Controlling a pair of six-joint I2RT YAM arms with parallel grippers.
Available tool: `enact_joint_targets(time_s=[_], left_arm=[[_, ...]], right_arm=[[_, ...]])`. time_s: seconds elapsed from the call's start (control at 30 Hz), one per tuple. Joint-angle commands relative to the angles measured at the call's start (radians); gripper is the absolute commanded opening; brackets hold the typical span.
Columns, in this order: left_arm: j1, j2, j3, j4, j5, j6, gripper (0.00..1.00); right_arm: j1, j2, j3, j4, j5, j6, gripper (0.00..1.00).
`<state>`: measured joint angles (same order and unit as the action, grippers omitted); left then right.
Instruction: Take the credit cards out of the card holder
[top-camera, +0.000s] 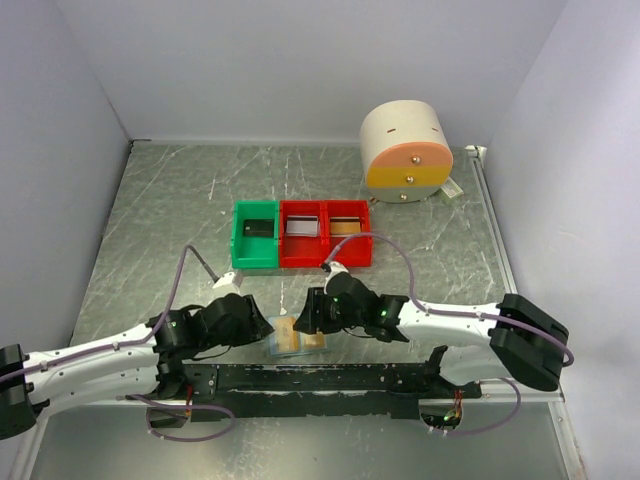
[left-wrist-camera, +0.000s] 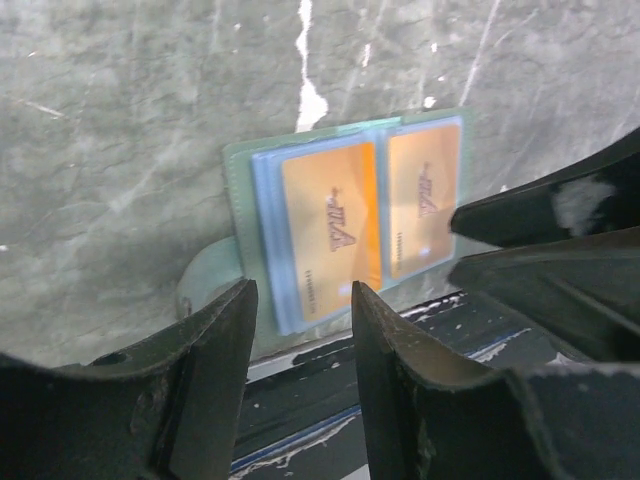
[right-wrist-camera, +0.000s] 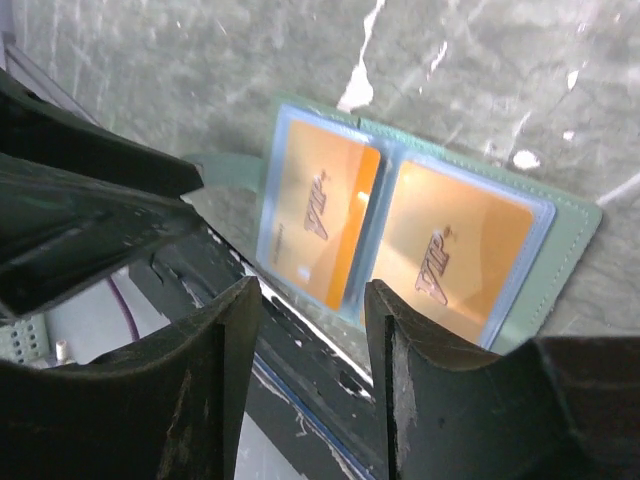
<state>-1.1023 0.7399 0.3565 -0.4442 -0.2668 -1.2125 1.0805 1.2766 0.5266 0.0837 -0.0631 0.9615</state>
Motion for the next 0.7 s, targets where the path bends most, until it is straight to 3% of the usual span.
enact_joint_targets(time_s=[0.0,0.67], left_arm=[[-0.004,0.036,0.064,0.027,0.016,0.041,0.54],[-0.004,0.204,0.021,0.16,0.045,0.042,0.46]], right_arm=[[-0.005,-0.018,-0.03,0.076,-0.08,0.007,0.46],[-0.029,0.2,-0.09,0.271,-0.179,0.059,0.37]])
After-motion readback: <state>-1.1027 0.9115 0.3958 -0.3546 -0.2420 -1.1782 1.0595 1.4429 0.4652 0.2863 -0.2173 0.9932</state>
